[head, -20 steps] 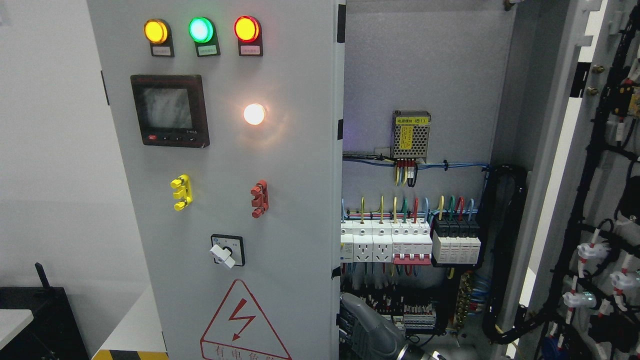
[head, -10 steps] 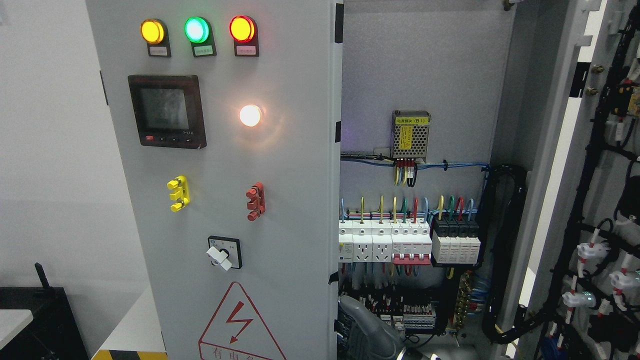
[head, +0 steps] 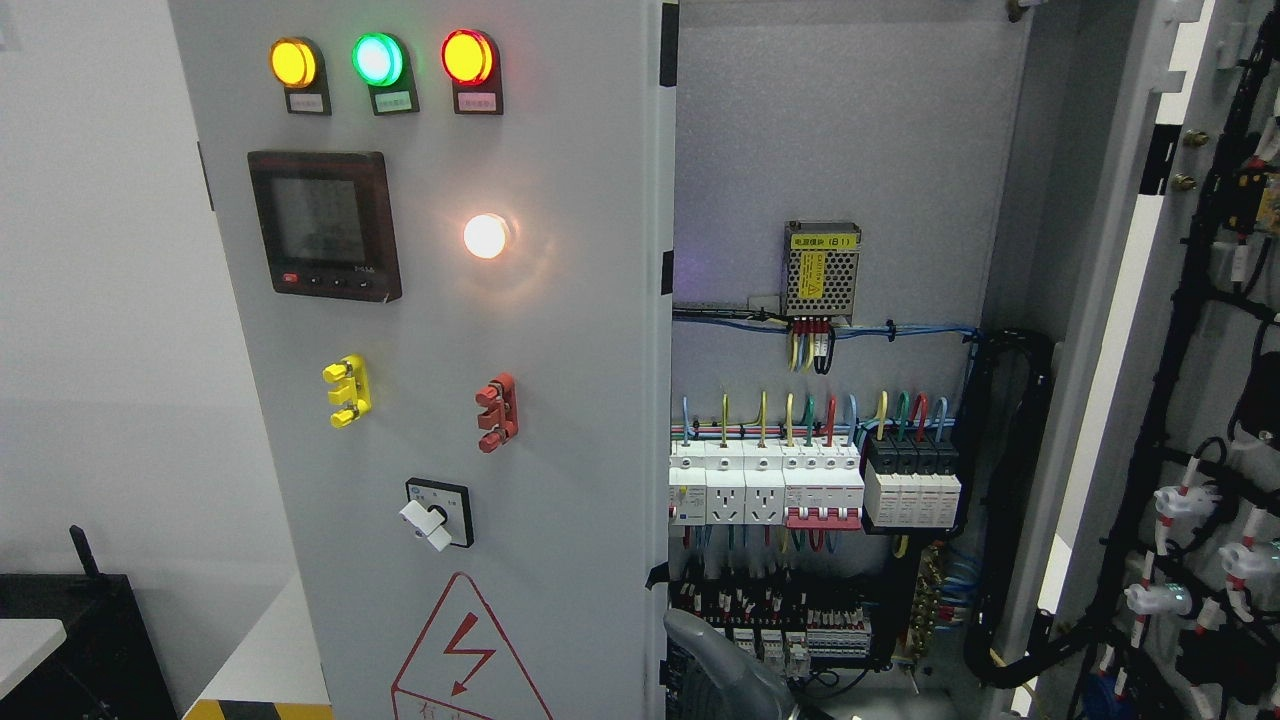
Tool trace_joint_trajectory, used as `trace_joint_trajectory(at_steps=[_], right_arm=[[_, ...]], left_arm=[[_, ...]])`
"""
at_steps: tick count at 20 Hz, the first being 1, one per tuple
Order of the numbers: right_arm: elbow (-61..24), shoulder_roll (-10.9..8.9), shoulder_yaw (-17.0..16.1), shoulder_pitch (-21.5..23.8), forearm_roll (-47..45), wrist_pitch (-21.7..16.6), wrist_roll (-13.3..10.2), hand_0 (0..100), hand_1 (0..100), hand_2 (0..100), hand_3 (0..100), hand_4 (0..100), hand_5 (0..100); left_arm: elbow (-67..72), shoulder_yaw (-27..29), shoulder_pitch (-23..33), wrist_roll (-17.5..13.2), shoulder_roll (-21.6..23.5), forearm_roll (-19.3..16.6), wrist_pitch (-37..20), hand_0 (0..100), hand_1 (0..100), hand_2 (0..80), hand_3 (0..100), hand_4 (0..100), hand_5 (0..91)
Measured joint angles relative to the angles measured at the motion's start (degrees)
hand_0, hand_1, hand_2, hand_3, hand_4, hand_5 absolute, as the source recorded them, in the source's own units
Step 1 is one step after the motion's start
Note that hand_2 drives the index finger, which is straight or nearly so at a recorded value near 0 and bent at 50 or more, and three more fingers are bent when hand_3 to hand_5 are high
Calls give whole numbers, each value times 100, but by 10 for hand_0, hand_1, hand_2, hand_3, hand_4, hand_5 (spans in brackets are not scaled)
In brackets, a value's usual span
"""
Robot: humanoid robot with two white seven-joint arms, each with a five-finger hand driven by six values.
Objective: Open door with both hands
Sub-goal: 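Push the lit door farther open with the right hand, swinging it away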
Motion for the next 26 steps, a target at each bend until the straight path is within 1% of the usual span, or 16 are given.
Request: trace_joint_trajectory(at_steps=[4,7,24,26], right_arm=[[-66,-6,47,26,-19,-3,55,383,0,0,0,0,0],[-134,-7,106,53,-92,-10,203,383,0,0,0,0,0],[-384,-15,422,153,-280,-12,303,383,0,0,0,0,0],[-401,-15,454,155,-289,-12,355,383,0,0,0,0,0]], left_arm=[[0,0,0,0,0,0,0,0,0,0,0,0,0],[0,0,0,0,0,0,0,0,0,0,0,0,0],[0,0,-3,0,0,0,0,0,0,0,0,0,0],[0,0,-3,0,0,0,0,0,0,0,0,0,0]])
